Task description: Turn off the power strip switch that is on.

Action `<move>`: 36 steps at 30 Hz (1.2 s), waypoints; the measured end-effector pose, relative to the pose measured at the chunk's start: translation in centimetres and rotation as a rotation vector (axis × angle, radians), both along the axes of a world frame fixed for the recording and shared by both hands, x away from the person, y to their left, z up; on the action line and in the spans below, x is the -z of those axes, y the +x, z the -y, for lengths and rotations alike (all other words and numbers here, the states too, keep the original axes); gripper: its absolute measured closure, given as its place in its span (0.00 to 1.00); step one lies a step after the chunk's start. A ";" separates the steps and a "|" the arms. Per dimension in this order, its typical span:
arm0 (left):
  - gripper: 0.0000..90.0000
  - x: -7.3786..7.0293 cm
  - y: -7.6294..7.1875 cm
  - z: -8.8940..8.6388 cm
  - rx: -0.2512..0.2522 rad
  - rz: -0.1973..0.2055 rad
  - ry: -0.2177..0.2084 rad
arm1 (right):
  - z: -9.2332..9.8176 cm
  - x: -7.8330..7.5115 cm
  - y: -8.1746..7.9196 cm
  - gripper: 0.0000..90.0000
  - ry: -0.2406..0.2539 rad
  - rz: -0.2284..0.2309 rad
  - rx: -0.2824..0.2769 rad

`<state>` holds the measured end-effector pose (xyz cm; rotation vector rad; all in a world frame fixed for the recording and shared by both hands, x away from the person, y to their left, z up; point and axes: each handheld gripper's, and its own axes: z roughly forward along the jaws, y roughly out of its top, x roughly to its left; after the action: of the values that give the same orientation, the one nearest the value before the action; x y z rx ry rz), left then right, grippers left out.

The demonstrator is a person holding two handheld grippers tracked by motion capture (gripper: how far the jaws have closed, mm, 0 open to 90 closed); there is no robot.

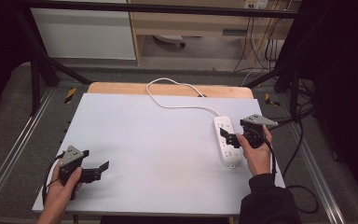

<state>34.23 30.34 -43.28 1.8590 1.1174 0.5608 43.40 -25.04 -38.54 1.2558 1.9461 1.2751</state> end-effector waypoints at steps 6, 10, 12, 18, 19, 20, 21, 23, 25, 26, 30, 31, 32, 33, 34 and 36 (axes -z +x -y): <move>0.07 -0.1 -0.2 0.1 0.004 0.003 -0.003 | -0.1 -1.0 -0.7 0.04 -0.006 0.034 0.011; 0.07 -0.2 -0.3 0.1 0.005 0.005 -0.006 | -0.2 -1.6 -1.1 0.06 0.011 0.037 0.007; 0.07 -0.2 -0.3 0.1 0.007 0.008 -0.006 | -0.4 -1.8 -1.2 0.05 0.016 0.041 0.011; 0.07 -0.5 -0.7 0.1 0.010 0.014 -0.012 | -0.9 -2.3 -2.0 0.06 0.016 0.100 0.029; 0.07 -0.5 -0.8 0.1 0.012 0.014 -0.014 | -0.9 -2.4 -2.1 0.06 0.018 0.111 0.030; 0.07 -0.6 -0.9 0.1 0.011 0.016 -0.016 | -0.9 -2.4 -2.3 0.06 0.014 0.122 0.035; 0.07 -0.6 -0.9 0.1 0.012 0.017 -0.017 | -0.9 -2.4 -2.4 0.06 0.010 0.131 0.041; 0.07 -0.7 -1.2 0.0 0.011 0.019 -0.021 | -0.8 -2.4 -2.7 0.07 0.003 0.119 0.044; 0.07 -0.8 -1.4 0.0 0.009 0.019 -0.026 | -0.6 -2.3 -3.0 0.08 -0.001 0.116 0.044; 0.07 -0.9 -1.5 0.0 0.010 0.021 -0.028 | -0.5 -2.3 -3.2 0.08 -0.004 0.122 0.042; 0.07 -1.2 -1.9 -0.4 -0.006 0.026 -0.035 | 0.2 -2.1 -4.0 0.09 -0.015 0.166 0.032; 0.07 -1.2 -2.1 -0.5 -0.006 0.024 -0.037 | 0.4 -2.1 -4.2 0.09 -0.011 0.169 0.034; 0.07 -1.3 -2.1 -0.5 -0.008 0.027 -0.034 | 0.6 -2.2 -4.5 0.08 -0.012 0.167 0.027; 0.07 -1.3 -2.2 -0.6 -0.008 0.026 -0.036 | 0.8 -2.2 -4.8 0.07 -0.007 0.167 0.022; 0.07 -1.3 -2.3 -0.6 -0.007 0.027 -0.035 | 0.9 -2.1 -5.0 0.06 0.000 0.168 0.019; 0.07 -1.4 -2.3 -0.6 -0.006 0.025 -0.033 | 1.2 -2.0 -5.6 0.04 0.008 0.164 0.005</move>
<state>31.89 30.90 -41.92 1.8158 1.1095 0.5645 37.80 -26.24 -36.51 1.1212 1.8231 1.3407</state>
